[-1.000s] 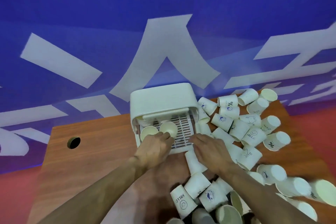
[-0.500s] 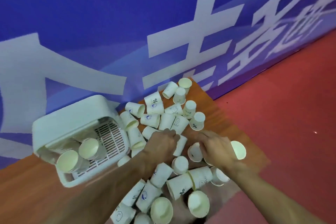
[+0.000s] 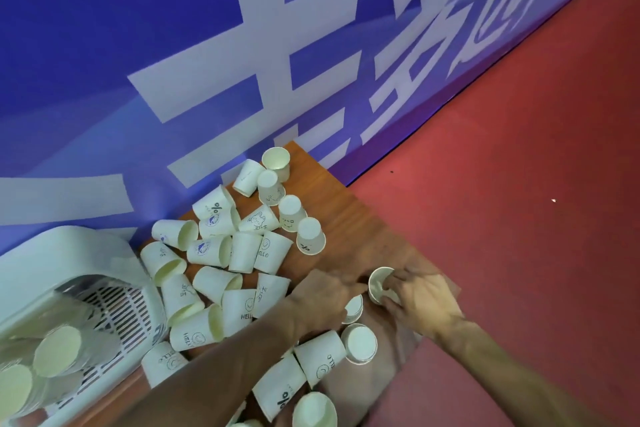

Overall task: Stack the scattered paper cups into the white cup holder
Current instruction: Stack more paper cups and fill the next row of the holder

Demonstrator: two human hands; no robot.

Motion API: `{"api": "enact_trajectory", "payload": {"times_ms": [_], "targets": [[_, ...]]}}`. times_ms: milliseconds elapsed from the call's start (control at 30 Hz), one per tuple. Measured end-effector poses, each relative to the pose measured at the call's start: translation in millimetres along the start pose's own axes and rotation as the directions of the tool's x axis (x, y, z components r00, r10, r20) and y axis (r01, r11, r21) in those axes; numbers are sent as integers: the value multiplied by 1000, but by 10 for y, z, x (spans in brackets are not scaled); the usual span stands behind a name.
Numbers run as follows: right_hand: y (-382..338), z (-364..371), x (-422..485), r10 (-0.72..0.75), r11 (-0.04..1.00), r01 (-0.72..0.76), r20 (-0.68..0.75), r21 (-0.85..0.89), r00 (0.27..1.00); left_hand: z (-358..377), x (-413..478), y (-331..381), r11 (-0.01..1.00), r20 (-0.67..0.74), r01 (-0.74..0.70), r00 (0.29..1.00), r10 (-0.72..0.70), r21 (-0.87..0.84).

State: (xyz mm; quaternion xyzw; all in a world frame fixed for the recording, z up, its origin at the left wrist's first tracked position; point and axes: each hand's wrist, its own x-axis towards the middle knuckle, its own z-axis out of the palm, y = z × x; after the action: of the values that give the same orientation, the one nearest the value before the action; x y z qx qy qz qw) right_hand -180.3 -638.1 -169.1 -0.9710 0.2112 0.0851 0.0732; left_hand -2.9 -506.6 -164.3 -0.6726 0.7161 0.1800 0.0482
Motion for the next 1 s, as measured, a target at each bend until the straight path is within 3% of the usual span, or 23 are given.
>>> {"api": "enact_trajectory", "payload": {"times_ms": [167, 333, 500, 700, 1000], "targets": [[11, 113, 26, -89, 995, 86, -45, -50, 995, 98, 108, -70, 1000, 74, -20, 997, 19, 19], [59, 209, 138, -45, 999, 42, -110, -28, 993, 119, 226, -173, 996, -38, 49, 998, -52, -76], [121, 218, 258, 22, 999, -27, -141, -32, 990, 155, 354, -214, 975, -43, 204, 979, -201, 92], [164, 241, 304, 16, 999, -21, -143, -34, 990, 238, 497, -177, 963, -83, 214, 970, -229, -163], [125, 122, 343, 26, 1000, -27, -135, -7, 991, 74, 623, -255, 969, -57, 237, 969, -241, -77]]}}
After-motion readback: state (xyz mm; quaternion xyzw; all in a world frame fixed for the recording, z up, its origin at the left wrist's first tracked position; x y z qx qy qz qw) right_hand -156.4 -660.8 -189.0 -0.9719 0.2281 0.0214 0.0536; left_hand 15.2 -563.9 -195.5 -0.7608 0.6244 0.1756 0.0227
